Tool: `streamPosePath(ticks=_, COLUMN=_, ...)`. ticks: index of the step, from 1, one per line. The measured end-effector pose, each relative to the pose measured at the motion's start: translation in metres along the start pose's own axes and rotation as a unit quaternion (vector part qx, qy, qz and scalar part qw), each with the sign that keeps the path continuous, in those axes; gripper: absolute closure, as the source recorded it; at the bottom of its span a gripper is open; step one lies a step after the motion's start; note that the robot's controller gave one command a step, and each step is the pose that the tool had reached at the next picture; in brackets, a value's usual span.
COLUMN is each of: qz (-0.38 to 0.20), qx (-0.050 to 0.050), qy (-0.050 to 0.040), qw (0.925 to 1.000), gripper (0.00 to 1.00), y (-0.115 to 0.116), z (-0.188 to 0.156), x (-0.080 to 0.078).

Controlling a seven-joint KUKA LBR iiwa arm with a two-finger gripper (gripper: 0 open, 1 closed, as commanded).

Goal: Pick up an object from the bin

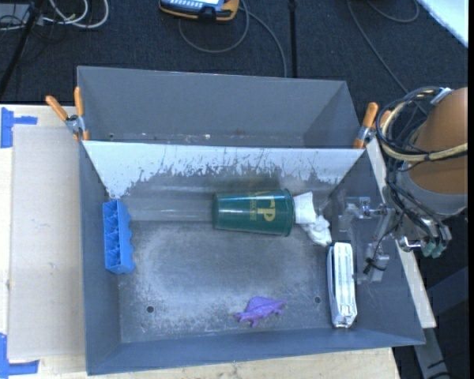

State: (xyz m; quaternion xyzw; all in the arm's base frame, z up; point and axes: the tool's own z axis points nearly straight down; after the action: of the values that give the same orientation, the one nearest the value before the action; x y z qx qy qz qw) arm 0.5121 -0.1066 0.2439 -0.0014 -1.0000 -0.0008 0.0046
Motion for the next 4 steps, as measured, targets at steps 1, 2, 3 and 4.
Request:
streamPosePath(ticks=1, qz=-0.003, qx=0.001, qy=-0.0039, qw=1.0000, gripper=1.00, y=0.001, z=-0.004, x=-0.002)
streamPosePath(ticks=2, qz=-0.003, qx=0.001, qy=-0.0039, qw=1.0000, gripper=1.00, y=0.001, z=-0.004, x=-0.002)
streamPosePath(ticks=3, qz=-0.033, qx=0.002, qy=-0.0070, qw=0.9994, gripper=1.00, y=0.016, z=0.023, x=0.006)
streamPosePath(ticks=4, qz=-0.003, qx=0.000, qy=-0.0026, qw=1.0000, gripper=0.00, y=0.010, z=0.080, x=0.016)
